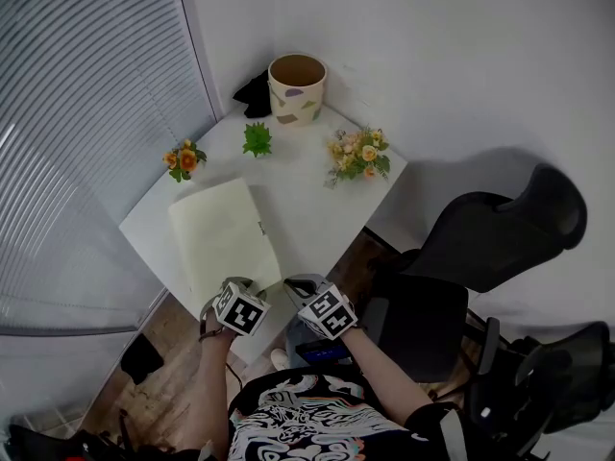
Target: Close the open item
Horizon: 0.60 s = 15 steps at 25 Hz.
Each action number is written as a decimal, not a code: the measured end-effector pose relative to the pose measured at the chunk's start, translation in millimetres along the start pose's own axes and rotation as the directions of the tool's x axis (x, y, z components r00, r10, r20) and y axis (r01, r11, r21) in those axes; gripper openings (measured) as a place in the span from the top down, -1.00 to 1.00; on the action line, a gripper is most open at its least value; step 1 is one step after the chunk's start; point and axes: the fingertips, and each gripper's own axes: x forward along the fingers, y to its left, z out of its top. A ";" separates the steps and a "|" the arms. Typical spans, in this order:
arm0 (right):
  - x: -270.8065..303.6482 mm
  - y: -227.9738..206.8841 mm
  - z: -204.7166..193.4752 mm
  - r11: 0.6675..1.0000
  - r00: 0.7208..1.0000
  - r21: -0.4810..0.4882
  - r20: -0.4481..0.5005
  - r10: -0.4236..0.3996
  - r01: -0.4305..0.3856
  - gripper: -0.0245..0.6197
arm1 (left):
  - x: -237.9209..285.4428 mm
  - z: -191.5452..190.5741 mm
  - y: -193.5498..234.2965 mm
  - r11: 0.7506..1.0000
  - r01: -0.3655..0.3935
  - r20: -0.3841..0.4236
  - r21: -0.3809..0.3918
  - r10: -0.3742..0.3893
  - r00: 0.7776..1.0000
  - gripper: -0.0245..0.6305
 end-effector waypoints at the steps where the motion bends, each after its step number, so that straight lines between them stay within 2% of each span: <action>1: 0.1 0.0 0.4 1.000 1.000 -0.001 0.001 0.001 -0.001 0.91 | 0.1 0.2 0.4 1.000 0.001 -0.002 0.001 -0.001 1.000 0.52; 15: 0.1 -0.3 2.2 1.000 1.000 -0.006 0.004 -0.001 0.001 0.91 | -0.2 0.7 0.6 1.000 0.004 -0.008 0.010 -0.004 1.000 0.52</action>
